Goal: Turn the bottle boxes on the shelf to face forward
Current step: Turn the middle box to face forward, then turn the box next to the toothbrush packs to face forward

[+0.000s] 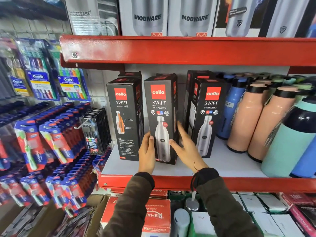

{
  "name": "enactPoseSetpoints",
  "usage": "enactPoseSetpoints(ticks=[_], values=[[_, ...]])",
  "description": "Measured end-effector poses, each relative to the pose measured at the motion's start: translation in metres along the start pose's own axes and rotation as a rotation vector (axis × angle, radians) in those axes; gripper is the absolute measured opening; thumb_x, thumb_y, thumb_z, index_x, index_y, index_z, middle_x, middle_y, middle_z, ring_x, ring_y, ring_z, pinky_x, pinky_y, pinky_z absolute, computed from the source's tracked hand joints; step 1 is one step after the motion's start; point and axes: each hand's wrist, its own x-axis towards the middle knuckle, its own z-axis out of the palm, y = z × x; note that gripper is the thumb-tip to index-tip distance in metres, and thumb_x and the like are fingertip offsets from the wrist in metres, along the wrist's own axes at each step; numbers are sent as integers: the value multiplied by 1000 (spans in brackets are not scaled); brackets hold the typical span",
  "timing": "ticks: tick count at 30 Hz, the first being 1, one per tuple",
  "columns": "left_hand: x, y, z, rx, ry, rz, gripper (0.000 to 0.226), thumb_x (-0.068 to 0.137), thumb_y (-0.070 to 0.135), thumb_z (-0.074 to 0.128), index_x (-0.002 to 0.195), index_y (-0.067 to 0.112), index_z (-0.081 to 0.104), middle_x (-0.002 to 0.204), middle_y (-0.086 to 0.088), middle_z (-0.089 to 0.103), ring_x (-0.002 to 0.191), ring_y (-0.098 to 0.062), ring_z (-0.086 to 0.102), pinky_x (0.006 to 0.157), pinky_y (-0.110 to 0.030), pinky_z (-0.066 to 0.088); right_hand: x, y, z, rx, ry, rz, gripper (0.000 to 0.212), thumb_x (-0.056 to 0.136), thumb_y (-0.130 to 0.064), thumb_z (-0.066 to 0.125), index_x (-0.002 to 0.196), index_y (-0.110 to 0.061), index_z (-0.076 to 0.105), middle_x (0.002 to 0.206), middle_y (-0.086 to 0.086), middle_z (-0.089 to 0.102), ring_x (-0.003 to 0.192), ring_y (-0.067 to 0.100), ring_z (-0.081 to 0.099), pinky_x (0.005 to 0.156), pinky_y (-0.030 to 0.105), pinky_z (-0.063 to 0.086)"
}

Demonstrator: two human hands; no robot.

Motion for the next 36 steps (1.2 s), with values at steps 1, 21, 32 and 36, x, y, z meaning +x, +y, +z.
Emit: enactPoseSetpoints(ticks=[1,21,32,36], values=[[-1,-2,1,12,15,14,28,106,31,44,133,33,53,120,34,54,107,33,46,88,7,31,1,1,1,-2,4,-6,72,98,-25,58,156,-34,16,162,-14,21,146,-1,21,119,25,23],[-3,-4,7,107,15,132,36,106,24,46,141,22,53,131,13,62,112,17,57,96,1,39,-1,13,11,104,254,1,51,94,-6,64,142,-17,51,118,-33,50,109,-14,56,89,-2,39],[-24,-3,-12,52,98,273,36,103,19,53,139,18,55,138,7,62,126,5,57,102,-14,48,-22,2,17,100,526,-14,14,82,-24,80,87,-30,69,79,-17,70,71,6,67,60,27,58],[-27,9,-31,55,195,404,40,103,12,50,142,19,52,131,5,64,124,-9,60,99,-18,48,-26,-17,41,160,458,-76,17,85,-24,77,99,-29,70,89,-17,73,78,5,70,65,13,52]])
